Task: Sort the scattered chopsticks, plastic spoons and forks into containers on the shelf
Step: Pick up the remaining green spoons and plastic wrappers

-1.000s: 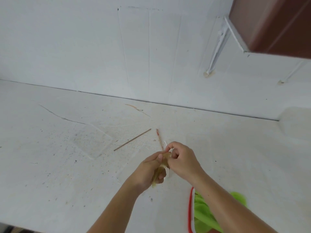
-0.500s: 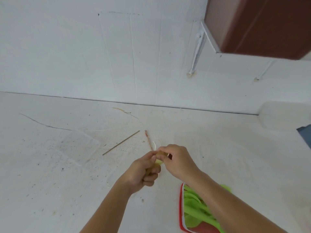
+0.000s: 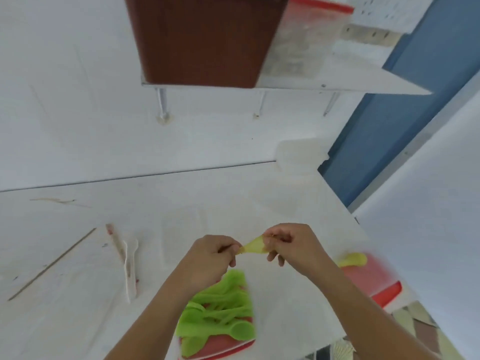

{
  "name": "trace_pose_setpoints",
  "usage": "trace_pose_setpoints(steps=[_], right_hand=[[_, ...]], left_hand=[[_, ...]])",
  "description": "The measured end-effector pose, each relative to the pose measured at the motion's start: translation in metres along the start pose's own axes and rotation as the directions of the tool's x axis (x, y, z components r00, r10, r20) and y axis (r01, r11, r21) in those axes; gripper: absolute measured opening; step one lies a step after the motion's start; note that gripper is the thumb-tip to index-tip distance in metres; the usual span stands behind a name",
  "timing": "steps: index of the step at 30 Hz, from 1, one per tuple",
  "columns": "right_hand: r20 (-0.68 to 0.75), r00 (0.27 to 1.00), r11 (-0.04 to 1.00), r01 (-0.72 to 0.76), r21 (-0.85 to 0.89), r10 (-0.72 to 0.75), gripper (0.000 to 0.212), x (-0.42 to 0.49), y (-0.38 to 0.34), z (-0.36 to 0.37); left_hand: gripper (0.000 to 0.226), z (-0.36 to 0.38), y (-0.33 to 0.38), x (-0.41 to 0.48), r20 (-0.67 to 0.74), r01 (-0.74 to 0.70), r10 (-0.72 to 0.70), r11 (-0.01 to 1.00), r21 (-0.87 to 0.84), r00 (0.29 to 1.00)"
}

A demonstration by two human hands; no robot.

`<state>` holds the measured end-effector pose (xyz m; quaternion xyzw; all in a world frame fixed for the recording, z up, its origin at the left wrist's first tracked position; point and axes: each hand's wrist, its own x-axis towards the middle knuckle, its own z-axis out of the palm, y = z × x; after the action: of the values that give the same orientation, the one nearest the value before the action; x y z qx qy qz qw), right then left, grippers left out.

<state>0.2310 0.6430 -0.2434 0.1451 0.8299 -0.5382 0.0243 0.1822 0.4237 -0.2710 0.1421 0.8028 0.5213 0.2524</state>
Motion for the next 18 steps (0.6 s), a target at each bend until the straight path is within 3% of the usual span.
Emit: trace_pose_setpoints(steps=[6, 10, 14, 16, 18], right_hand=[[-0.127, 0.992, 0.966, -0.041, -0.257, 0.009, 0.023, -0.03, 0.075, -0.147], [-0.059, 0.997, 0.896, 0.019, -0.443, -0.05, 0.029, -0.02, 0.145, -0.217], [0.116, 0.983, 0.718, 0.182, -0.672, -0.14, 0.022, 0.008, 0.197, -0.254], [0.149, 0.982, 0.587, 0.188, -0.787, -0.115, 0.011, 0.016, 0.206, -0.258], [0.158, 0.986, 0.481, 0.163, -0.861, -0.052, 0.013, 0.016, 0.206, -0.253]], left_hand=[[0.022, 0.14, 0.07, 0.042, 0.139, -0.218, 0.181, 0.917, 0.333, 0.974], [0.024, 0.233, 0.083, 0.074, 0.104, -0.238, 0.218, 0.786, 0.571, 0.97], [0.031, 0.301, 0.077, 0.102, 0.1, -0.219, 0.215, 0.649, 0.729, 0.971], [0.03, 0.321, 0.066, 0.109, 0.062, -0.155, 0.175, 0.595, 0.789, 0.983], [0.019, 0.333, 0.059, 0.111, -0.03, -0.077, 0.185, 0.544, 0.836, 0.982]])
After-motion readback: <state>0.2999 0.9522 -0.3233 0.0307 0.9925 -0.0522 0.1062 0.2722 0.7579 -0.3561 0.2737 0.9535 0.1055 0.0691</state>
